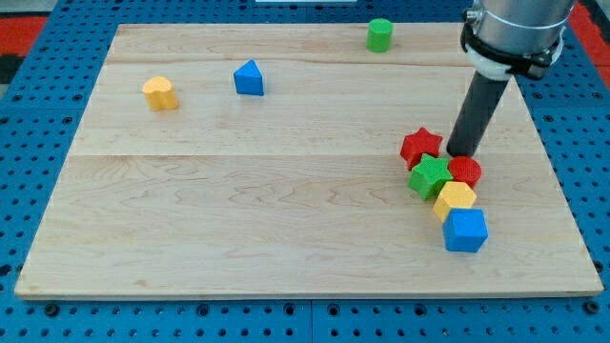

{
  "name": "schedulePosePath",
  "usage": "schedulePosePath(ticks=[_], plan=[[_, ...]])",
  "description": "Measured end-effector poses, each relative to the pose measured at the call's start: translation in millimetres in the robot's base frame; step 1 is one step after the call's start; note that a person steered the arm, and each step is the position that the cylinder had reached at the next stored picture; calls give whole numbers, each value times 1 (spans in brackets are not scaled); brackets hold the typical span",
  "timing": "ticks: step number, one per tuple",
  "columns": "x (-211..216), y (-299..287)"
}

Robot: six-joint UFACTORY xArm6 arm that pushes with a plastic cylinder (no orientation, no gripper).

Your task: Slide green circle closer to the red star

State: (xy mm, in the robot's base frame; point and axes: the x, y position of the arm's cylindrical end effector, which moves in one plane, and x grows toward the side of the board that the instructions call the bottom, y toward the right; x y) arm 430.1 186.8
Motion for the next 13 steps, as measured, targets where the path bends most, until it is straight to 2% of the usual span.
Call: schedulePosePath(ticks=[3, 4, 5, 7, 9, 11, 13], plan=[[-160, -31], [-219, -22], [-237, -21], [-237, -66], [-221, -66], [-214, -122], [-156, -125]])
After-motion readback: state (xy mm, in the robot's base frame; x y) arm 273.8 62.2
